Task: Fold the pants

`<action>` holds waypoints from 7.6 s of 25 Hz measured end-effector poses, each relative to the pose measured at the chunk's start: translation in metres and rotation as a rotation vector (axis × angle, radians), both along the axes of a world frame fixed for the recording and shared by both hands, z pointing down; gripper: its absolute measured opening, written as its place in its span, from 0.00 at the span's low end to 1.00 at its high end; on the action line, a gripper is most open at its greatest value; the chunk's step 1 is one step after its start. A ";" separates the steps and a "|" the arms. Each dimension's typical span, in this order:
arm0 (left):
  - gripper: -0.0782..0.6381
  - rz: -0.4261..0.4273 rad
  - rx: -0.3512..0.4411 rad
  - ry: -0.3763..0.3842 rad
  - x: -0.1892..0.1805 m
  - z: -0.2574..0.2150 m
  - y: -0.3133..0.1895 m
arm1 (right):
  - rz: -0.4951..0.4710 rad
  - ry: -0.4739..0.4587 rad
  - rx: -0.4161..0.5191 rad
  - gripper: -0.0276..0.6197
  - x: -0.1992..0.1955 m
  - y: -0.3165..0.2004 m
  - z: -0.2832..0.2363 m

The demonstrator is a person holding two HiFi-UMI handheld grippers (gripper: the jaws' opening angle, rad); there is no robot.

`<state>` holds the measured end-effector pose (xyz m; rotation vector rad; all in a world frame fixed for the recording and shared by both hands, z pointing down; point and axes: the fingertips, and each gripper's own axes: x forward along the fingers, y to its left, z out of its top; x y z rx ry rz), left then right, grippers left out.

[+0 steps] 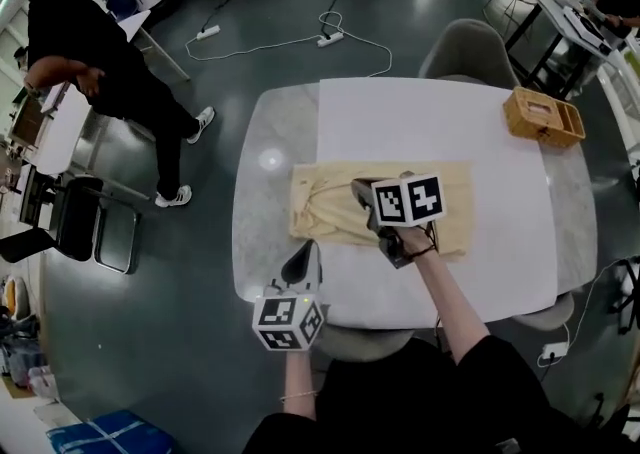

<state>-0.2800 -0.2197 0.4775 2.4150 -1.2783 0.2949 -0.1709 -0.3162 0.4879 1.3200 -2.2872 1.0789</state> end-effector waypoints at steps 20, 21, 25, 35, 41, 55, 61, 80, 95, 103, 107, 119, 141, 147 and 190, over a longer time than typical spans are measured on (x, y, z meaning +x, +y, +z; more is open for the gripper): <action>0.13 0.120 0.020 -0.062 0.107 0.002 0.008 | 0.335 0.009 0.015 0.07 0.222 0.084 0.022; 0.13 0.127 0.018 -0.063 0.112 0.003 0.008 | 0.348 0.017 0.014 0.07 0.228 0.085 0.024; 0.13 0.150 0.009 -0.069 0.126 0.008 0.008 | 0.393 0.035 0.001 0.07 0.249 0.090 0.037; 0.13 0.169 -0.027 -0.096 0.145 0.028 0.011 | 0.435 0.063 -0.107 0.32 0.283 0.085 0.092; 0.13 0.171 -0.044 -0.109 0.152 0.038 0.013 | 0.418 0.048 -0.215 0.35 0.287 0.079 0.123; 0.13 0.126 -0.056 -0.114 0.147 0.041 0.017 | 0.378 -0.023 -0.307 0.10 0.278 0.073 0.135; 0.13 0.093 -0.047 -0.119 0.135 0.035 0.017 | 0.385 -0.071 -0.281 0.09 0.276 0.072 0.122; 0.13 0.040 -0.012 -0.094 0.067 0.014 0.011 | 0.330 -0.117 -0.202 0.09 0.222 0.058 0.028; 0.13 0.027 -0.013 -0.040 0.002 0.012 0.006 | 0.240 -0.098 -0.152 0.09 0.128 0.037 -0.028; 0.13 0.020 -0.014 -0.021 -0.020 0.011 0.001 | 0.208 -0.100 -0.135 0.09 0.092 0.025 -0.047; 0.13 0.015 -0.017 -0.016 -0.024 0.013 0.000 | 0.180 -0.106 -0.131 0.09 0.076 0.019 -0.051; 0.13 -0.025 -0.028 0.002 -0.054 0.019 -0.004 | 0.089 -0.061 -0.143 0.09 0.006 -0.005 -0.051; 0.13 -0.052 -0.067 0.045 -0.096 0.036 -0.017 | 0.015 0.194 -0.262 0.09 -0.090 -0.037 0.014; 0.13 -0.051 -0.084 0.051 -0.099 0.043 -0.017 | 0.021 0.263 -0.303 0.09 -0.102 -0.041 0.040; 0.13 -0.066 -0.089 0.054 -0.125 0.048 -0.004 | 0.146 0.309 -0.108 0.35 -0.157 -0.051 0.046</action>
